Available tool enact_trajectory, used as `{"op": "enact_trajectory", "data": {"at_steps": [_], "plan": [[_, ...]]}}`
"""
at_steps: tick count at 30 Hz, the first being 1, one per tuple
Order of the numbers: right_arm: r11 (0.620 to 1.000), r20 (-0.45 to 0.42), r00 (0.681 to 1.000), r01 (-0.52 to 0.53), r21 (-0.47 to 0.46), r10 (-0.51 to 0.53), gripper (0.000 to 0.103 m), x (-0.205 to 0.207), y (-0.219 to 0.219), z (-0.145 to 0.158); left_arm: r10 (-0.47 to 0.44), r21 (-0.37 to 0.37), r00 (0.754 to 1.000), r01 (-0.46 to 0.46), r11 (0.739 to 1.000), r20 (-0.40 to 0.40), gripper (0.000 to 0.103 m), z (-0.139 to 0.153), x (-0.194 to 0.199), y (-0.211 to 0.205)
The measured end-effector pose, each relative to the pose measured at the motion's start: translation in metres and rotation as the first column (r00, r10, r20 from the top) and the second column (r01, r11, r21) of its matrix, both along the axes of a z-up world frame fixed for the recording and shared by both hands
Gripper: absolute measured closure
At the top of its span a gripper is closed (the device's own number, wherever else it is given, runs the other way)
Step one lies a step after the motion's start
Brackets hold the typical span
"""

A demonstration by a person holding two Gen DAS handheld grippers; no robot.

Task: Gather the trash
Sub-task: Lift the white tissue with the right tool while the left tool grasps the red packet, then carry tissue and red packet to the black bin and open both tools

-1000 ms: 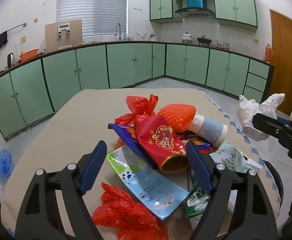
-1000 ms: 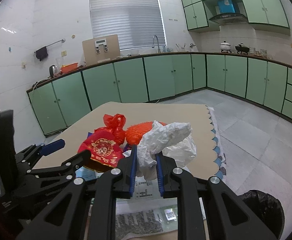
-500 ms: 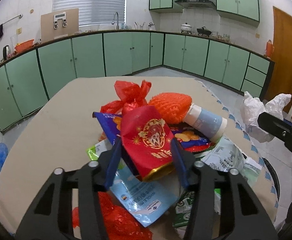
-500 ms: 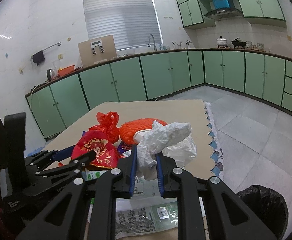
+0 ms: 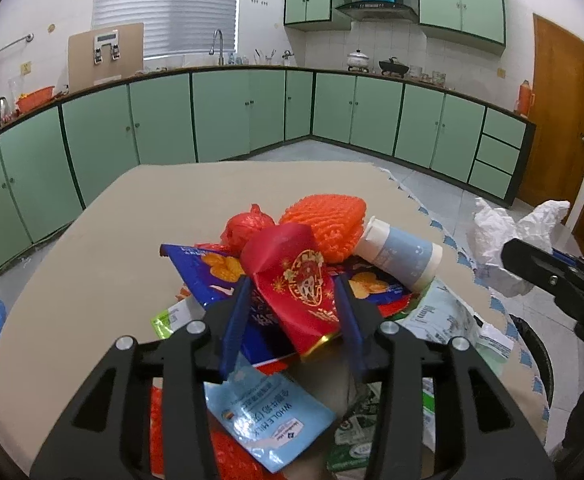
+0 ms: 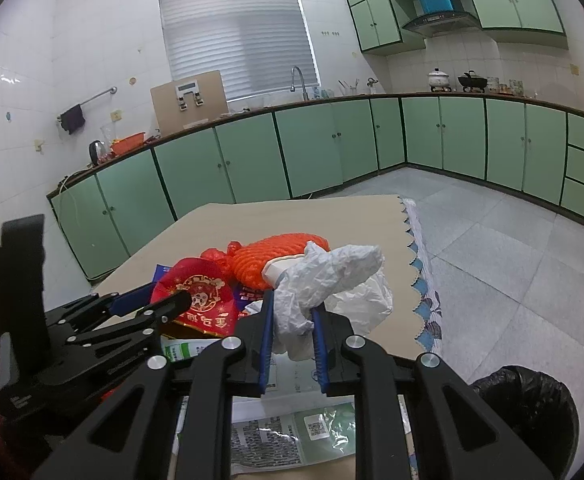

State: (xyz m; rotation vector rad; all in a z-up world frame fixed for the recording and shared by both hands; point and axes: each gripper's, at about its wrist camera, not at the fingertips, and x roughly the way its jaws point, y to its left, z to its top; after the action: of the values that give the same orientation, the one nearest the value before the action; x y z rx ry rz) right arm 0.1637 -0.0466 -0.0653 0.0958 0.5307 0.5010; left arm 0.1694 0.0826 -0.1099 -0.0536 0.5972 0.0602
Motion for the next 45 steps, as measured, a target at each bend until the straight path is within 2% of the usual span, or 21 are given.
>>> {"op": "enact_trajectory", "data": {"at_steps": [1,3,4,5,6,13,22,28,34,38,45], "plan": [[1.000,-0.003,1.000,0.001,0.001,-0.001,0.085,0.000,0.001,-0.001,-0.001,-0.001,1.000,0.001,1.000,-0.007,0.061,-0.002,0.003,0.001],[1.000,-0.006,1.000,0.002,0.003,-0.002,0.085,0.001,0.000,-0.001,0.010,-0.001,1.000,-0.010,1.000,-0.011,0.075,-0.003,0.004,0.003],[1.000,-0.006,1.000,0.002,0.003,-0.002,0.085,0.001,0.000,0.000,0.011,-0.005,1.000,-0.011,1.000,-0.011,0.089,-0.003,0.003,0.004],[1.000,-0.006,1.000,0.001,0.003,-0.001,0.085,0.001,0.001,0.001,0.006,-0.020,1.000,-0.006,1.000,-0.008,0.091,-0.003,0.002,0.006],[1.000,-0.005,1.000,0.001,0.004,-0.001,0.085,0.001,0.000,0.001,0.001,-0.036,1.000,-0.001,0.999,0.000,0.091,-0.002,0.001,0.008],[1.000,0.014,1.000,0.000,0.008,0.000,0.085,-0.002,-0.001,0.005,0.005,-0.012,0.997,-0.004,1.000,0.071,0.094,0.013,-0.012,0.006],[1.000,0.074,0.997,0.013,0.026,-0.015,0.085,-0.015,-0.013,0.026,0.006,0.003,0.983,-0.007,1.000,0.183,0.096,0.051,-0.030,0.000],[0.999,0.112,0.993,0.042,0.032,-0.045,0.085,-0.031,-0.033,0.041,-0.024,-0.005,0.971,0.026,1.000,0.236,0.096,0.072,-0.039,-0.013],[0.993,0.135,0.984,0.107,0.042,-0.112,0.085,-0.047,-0.066,0.050,-0.119,-0.004,0.957,0.125,0.992,0.265,0.096,0.085,-0.040,-0.052],[0.981,0.127,0.972,0.192,0.039,-0.196,0.085,-0.059,-0.102,0.048,-0.197,-0.028,0.947,0.211,0.977,0.255,0.096,0.081,-0.035,-0.089],[0.938,0.084,0.935,0.344,0.031,-0.345,0.085,-0.077,-0.169,0.032,-0.345,-0.063,0.913,0.366,0.928,0.219,0.096,0.055,-0.026,-0.170]]}}
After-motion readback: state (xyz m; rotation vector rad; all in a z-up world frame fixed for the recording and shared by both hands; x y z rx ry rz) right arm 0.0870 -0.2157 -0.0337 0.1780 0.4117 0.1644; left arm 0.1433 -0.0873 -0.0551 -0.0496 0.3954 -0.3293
